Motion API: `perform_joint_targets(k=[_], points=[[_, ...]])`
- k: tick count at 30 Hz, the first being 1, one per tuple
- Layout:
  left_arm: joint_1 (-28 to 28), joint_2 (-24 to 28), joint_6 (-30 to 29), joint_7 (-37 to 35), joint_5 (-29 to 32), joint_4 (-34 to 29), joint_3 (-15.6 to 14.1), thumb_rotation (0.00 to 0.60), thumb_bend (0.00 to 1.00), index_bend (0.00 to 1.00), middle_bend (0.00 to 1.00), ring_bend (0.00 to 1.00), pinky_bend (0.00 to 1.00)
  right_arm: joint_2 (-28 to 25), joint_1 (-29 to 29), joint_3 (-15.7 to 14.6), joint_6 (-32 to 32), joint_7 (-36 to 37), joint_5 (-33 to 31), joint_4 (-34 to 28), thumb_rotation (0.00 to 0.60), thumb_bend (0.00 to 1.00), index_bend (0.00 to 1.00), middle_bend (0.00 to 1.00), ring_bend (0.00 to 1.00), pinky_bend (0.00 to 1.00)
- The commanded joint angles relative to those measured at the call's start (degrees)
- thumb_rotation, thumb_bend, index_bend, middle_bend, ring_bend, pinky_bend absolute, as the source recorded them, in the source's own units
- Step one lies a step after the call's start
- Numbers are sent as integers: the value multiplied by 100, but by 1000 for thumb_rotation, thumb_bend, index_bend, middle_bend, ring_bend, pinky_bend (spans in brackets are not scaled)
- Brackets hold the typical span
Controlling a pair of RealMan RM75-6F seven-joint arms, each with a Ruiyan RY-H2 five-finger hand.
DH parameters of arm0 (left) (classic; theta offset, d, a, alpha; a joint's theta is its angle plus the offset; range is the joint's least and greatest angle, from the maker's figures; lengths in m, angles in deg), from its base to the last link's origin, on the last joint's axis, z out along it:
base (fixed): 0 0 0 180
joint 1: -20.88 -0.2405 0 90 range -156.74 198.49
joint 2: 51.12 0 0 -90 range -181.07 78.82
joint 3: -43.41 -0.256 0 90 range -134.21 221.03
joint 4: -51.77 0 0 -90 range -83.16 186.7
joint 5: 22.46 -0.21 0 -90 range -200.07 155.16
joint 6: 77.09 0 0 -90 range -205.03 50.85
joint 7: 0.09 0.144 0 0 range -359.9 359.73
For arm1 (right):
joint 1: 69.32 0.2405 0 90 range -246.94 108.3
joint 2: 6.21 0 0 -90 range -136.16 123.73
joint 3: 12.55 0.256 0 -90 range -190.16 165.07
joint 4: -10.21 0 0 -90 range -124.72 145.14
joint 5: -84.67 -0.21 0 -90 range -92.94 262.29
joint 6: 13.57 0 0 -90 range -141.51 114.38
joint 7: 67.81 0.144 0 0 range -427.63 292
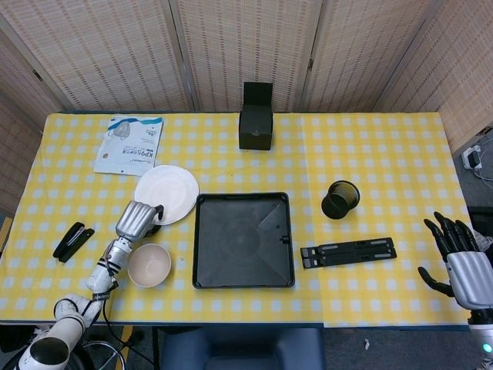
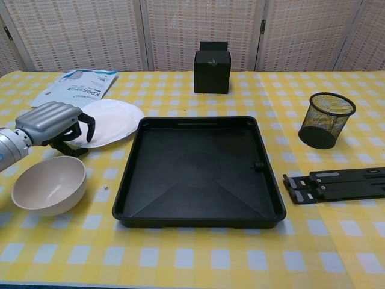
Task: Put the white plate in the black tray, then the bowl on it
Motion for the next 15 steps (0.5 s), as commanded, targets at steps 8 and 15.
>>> perform_joint_targets(k=[8, 15], points=[[43, -166, 73, -71, 20, 204, -24, 600, 352, 598, 1000, 1000, 1000, -15, -7, -6, -13, 25, 17, 3, 600, 311, 0, 0, 0, 0], [36, -272, -62, -163, 78, 324, 26, 600, 422, 643, 1000, 1000, 1000, -33, 11, -22, 30, 63, 37, 5, 600, 311, 0, 0, 0, 0]])
